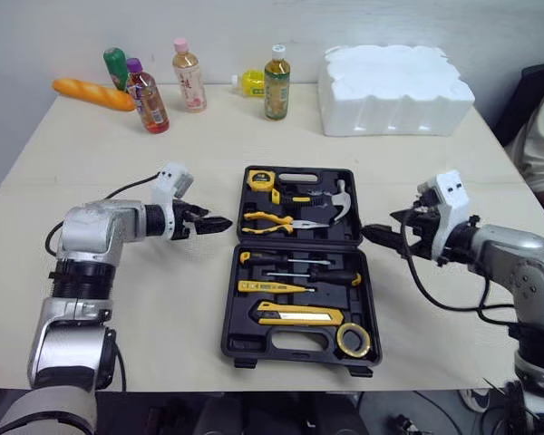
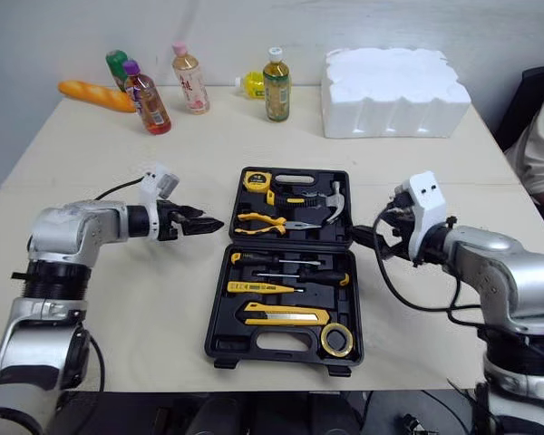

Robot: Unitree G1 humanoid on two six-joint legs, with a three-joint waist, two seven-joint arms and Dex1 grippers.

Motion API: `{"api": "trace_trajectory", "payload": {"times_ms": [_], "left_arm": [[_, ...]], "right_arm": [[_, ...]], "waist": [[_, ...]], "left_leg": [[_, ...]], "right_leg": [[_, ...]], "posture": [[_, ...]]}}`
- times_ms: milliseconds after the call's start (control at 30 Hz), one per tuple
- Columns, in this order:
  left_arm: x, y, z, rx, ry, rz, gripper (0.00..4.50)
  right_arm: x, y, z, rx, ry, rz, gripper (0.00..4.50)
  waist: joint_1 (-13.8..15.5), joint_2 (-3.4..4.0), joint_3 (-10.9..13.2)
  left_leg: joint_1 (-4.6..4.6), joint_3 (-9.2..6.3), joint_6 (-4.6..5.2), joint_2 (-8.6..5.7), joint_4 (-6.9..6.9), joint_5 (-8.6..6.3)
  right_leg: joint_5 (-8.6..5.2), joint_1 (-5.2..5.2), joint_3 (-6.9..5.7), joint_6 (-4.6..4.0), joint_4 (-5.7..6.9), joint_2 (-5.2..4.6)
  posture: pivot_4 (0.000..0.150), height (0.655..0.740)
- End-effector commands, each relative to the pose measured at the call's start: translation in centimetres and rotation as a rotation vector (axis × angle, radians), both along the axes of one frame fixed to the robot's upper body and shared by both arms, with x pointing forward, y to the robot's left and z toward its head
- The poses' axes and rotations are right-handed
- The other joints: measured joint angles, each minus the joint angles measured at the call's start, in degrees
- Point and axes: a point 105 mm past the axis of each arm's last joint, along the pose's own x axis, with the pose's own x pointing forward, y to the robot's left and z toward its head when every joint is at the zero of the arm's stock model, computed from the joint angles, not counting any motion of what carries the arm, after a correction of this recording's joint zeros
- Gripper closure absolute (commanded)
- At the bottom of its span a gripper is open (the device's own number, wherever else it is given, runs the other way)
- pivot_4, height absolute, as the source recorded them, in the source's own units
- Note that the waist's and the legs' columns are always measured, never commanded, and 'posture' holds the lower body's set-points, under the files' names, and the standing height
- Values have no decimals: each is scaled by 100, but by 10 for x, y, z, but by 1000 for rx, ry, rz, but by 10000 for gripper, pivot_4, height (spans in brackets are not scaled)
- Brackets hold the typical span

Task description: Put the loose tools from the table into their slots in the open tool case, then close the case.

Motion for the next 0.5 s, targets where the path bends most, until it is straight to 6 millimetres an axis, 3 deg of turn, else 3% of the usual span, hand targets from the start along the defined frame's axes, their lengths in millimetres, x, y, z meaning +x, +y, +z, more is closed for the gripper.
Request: {"api": "trace_trajectory", "payload": {"times_ms": [33,300,500], "left_arm": [[1,-18,14,-2,-3,-33,0],[10,-21,1,48,12,-13,0],[14,-22,-7,67,19,-9,0]], "right_arm": [[7,2,-6,-60,26,-34,326],[21,9,-7,-38,59,-73,326],[31,2,-15,-62,97,-142,326]], "waist": [[14,0,0],[8,0,0],[14,0,0]], "left_leg": [[-15,-2,-2,0,16,1],[-22,3,-2,-8,21,1],[-25,2,-2,-9,21,1]], "right_leg": [[0,-18,-1,0,16,0],[0,-27,1,0,22,-1],[0,-31,0,0,25,-2]], "posture": [[1500,7400],[1500,7400],[1500,7400]]}}
